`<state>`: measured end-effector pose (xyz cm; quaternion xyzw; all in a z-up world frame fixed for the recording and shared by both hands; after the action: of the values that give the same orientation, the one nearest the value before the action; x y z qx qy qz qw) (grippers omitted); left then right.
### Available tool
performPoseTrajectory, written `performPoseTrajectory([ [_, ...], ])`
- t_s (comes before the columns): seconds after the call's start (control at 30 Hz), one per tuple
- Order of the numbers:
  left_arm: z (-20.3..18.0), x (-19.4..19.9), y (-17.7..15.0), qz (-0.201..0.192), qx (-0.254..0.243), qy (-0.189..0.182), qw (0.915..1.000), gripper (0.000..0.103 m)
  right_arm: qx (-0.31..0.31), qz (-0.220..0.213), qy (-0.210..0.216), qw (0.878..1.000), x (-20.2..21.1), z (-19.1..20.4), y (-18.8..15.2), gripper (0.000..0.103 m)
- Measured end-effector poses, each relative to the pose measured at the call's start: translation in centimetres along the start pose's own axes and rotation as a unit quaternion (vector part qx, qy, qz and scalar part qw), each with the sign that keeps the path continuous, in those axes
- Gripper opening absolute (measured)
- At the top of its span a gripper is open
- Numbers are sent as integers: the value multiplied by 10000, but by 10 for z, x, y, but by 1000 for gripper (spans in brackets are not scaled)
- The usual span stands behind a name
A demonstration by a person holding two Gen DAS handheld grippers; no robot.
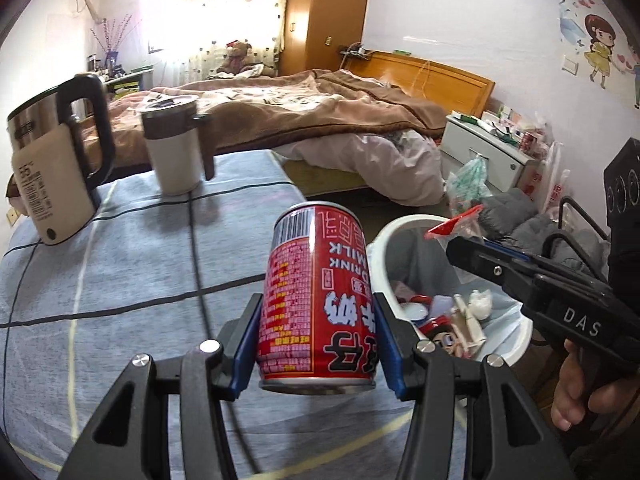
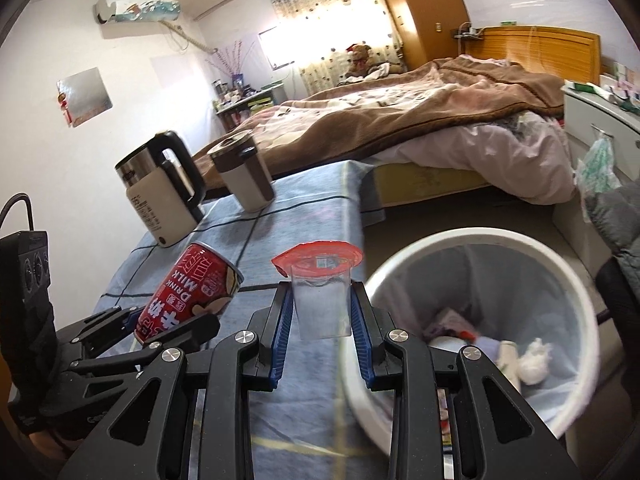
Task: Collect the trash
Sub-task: 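Carry cup and milk can over the bin and open both tools to drop them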
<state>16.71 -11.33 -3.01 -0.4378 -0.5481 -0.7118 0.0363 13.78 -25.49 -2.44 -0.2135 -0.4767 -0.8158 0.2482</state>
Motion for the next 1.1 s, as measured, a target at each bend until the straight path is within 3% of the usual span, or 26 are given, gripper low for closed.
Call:
performPoseTrajectory([
  [0.47,-71,-27,16,53,-292,-369,9989,54,-233,-167,-473,9985,30,-67,7,30],
  [0.77,-112,-58,12,354,-340,-765,9959,54,-416,156,-1019,9938,23,-126,-4,30],
  [1.1,-122,-67,16,388,-362,-687,9962,57,-348,439,-1338,9894,9,-148,-9,31],
])
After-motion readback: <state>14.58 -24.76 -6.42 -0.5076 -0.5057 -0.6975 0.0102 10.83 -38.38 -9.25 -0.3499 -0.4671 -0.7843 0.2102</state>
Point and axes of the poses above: each gripper's, at about its wrist camera, not at the fingertips, and x roughly against the way its jaws point, z to its left, y to its top, the point moved 6 cm from there along -x, roughly the way its jaws point, and after that the axes turned 10 degrees about -x, right-handed, at the moved point
